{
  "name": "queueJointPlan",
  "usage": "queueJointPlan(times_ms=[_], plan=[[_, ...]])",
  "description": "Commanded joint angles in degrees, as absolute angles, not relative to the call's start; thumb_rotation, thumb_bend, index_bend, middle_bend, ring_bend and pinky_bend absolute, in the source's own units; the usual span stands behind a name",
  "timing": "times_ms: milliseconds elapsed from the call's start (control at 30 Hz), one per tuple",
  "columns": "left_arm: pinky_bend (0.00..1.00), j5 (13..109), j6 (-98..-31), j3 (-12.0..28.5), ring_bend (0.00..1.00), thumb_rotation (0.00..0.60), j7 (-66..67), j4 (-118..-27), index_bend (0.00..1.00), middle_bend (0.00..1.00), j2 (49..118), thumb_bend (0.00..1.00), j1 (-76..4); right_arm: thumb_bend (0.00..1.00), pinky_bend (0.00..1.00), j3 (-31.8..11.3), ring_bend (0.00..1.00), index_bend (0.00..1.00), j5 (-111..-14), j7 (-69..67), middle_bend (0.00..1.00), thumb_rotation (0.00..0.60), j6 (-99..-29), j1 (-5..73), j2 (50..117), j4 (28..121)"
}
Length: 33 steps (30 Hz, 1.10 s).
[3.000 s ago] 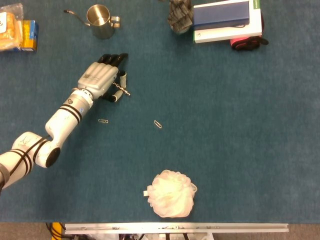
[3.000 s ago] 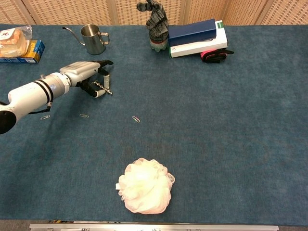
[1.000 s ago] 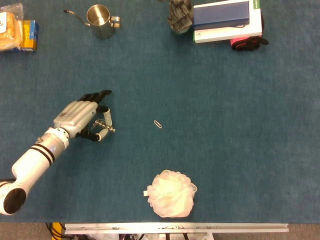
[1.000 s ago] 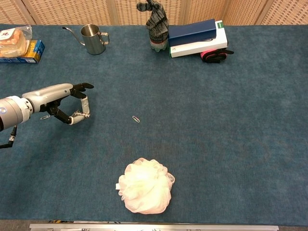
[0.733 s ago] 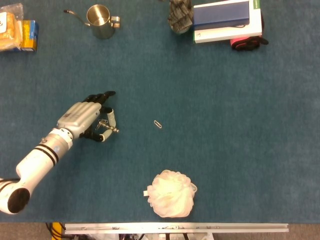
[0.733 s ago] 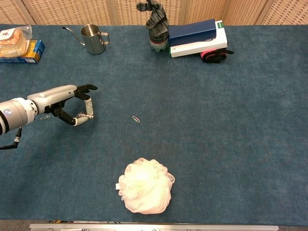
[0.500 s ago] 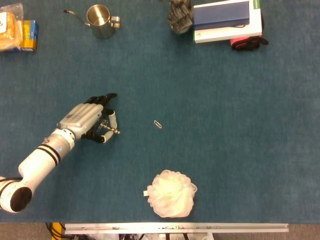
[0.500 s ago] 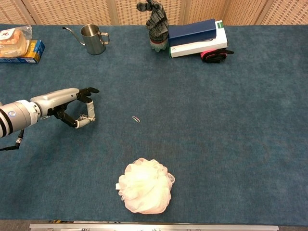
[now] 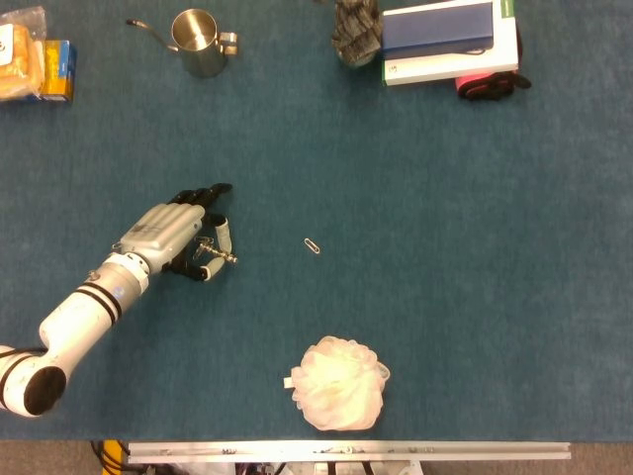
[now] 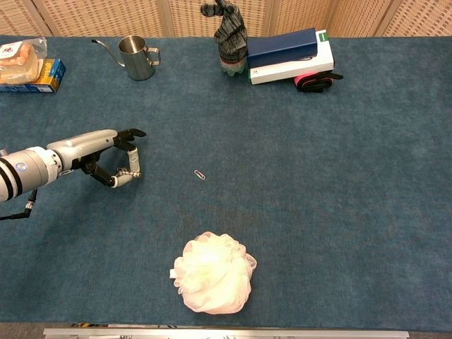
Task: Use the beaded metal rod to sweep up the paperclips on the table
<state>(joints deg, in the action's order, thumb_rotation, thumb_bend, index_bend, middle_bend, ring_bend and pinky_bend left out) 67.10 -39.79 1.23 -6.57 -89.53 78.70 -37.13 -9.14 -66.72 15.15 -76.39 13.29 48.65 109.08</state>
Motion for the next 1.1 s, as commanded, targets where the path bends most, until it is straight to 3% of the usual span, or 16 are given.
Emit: queueJointPlan(times_ms=[33, 367, 733, 1100], plan=[[0.0, 66.9, -39.8, 1.2, 0.0, 0.6, -6.5, -89.5, 0.52, 0.0, 78.6, 0.42, -37.1, 0.0, 0.06, -9.1, 0.0, 0.13, -66.7, 15.1, 0.04, 0.6, -76.3, 13.3, 48.7, 109.1], [0.0, 66.2, -40.1, 1.8, 0.0, 0.6, -6.5, -88.3, 0.52, 0.0, 78.9, 0.42, -37.0, 0.0, 0.06, -9.1, 0.0, 0.13, -66.6, 15.2, 0.04, 0.6, -76.3, 13.3, 49.0, 109.0], [0.0, 64.0, -42.7, 3.2, 0.0, 0.6, -5.4, -89.1, 0.52, 0.0, 74.0, 0.42, -36.1, 0.0, 0.06, -9.3, 0.0, 0.13, -66.8, 14.3, 0.04, 0.6, -75.6, 13.7, 49.5, 108.3], [0.0, 57.2, -44.8, 0.2, 0.0, 0.6, 1.5, -83.5, 0.51, 0.0, 71.1, 0.42, -33.1, 0.0, 0.06, -9.1, 0.0, 0.13, -67.4, 13.6, 0.04, 0.6, -76.5, 12.9, 48.9, 108.5]])
